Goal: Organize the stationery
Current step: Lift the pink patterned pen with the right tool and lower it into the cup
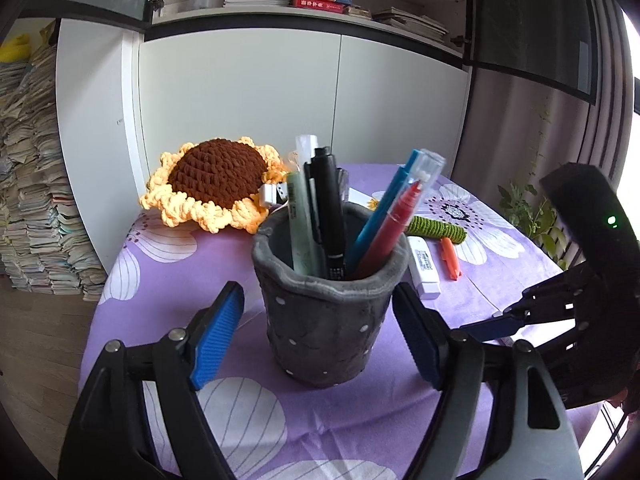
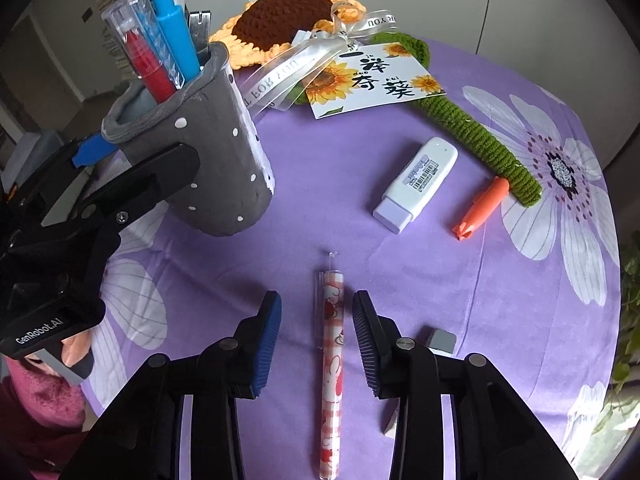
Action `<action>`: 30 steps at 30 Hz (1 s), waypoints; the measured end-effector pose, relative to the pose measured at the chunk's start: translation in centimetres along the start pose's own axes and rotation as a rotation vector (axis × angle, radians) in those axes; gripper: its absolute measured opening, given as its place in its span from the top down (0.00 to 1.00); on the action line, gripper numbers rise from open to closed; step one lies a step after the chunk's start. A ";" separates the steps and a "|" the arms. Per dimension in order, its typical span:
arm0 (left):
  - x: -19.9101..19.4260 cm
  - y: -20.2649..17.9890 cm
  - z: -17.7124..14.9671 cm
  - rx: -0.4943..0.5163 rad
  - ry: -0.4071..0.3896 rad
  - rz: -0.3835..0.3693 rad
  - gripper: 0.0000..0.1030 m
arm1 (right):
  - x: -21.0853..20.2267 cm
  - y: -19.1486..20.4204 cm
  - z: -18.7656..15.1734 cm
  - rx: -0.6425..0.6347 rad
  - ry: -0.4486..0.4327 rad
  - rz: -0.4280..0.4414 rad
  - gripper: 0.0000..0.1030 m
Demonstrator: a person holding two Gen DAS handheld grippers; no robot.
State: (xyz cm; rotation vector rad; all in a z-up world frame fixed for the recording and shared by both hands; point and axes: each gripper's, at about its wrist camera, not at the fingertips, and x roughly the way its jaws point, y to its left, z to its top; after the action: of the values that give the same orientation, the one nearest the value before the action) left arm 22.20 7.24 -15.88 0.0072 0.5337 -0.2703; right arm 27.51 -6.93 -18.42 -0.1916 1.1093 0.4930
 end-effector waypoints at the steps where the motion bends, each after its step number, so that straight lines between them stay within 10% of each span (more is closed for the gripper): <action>1: 0.0 -0.1 0.0 0.005 0.001 -0.007 0.35 | 0.4 0.1 0.2 -0.001 0.009 -0.005 0.64; 6: 0.0 -0.6 -0.2 0.035 0.003 -0.003 0.36 | 1.0 0.0 0.7 0.019 0.001 -0.034 0.86; 30: 0.2 -0.4 -0.4 0.031 0.018 -0.008 0.36 | -17.7 4.0 -0.6 0.004 -0.506 0.029 0.89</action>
State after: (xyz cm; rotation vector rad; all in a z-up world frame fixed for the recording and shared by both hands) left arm 22.11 6.80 -16.28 0.0379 0.5474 -0.2871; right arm 18.93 -8.73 -2.52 -0.0414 0.6190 0.5287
